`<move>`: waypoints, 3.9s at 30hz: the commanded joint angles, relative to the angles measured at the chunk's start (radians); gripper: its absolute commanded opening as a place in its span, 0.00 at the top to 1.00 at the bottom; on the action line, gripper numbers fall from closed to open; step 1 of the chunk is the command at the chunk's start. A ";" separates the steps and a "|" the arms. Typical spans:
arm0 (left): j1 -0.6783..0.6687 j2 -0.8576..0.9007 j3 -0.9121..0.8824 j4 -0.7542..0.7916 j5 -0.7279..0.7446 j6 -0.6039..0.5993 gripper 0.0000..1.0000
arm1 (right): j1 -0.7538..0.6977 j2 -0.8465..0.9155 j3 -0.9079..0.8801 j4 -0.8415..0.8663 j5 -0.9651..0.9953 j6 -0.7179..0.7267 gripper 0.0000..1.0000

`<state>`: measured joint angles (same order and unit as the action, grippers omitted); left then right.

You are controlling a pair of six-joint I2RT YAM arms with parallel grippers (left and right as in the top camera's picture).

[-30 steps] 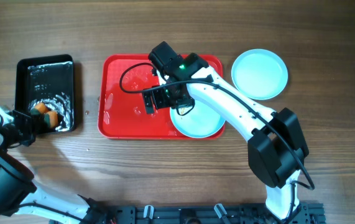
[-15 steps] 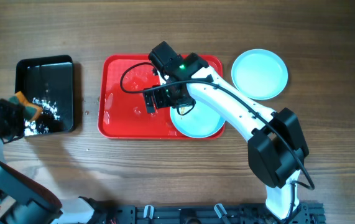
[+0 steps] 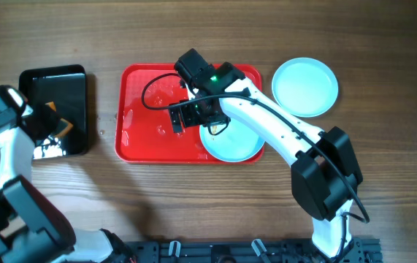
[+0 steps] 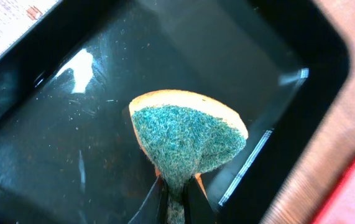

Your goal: Clean dirty plates on tray and stack at the side

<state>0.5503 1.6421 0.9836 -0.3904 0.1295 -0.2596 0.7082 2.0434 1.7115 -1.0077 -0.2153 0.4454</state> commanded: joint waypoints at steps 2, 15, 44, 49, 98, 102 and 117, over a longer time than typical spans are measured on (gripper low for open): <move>-0.029 0.114 -0.002 0.027 -0.109 0.022 0.96 | 0.000 -0.022 -0.003 -0.003 0.025 0.003 0.00; -0.029 0.187 -0.002 0.038 -0.112 0.054 0.96 | -0.001 -0.022 -0.002 0.003 0.044 0.006 0.00; -0.030 -0.151 -0.001 -0.072 0.072 -0.108 0.96 | -0.188 -0.130 -0.145 -0.302 0.370 0.116 0.00; -0.030 -0.151 -0.002 -0.078 0.072 -0.108 0.96 | -0.227 -0.130 -0.171 -0.290 0.380 0.111 0.21; -0.030 -0.122 -0.002 -0.071 0.071 -0.108 0.96 | -0.304 -0.125 -0.417 0.015 0.269 0.025 0.96; -0.030 -0.122 -0.002 -0.071 0.071 -0.108 0.96 | -0.304 -0.126 -0.349 -0.040 0.267 0.024 0.96; -0.030 -0.122 -0.002 -0.071 0.069 -0.108 0.96 | -0.245 -0.106 -0.233 0.084 -0.027 0.018 0.96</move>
<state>0.5236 1.5131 0.9806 -0.4675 0.1848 -0.3580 0.4259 1.9129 1.4631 -0.9577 -0.1844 0.4305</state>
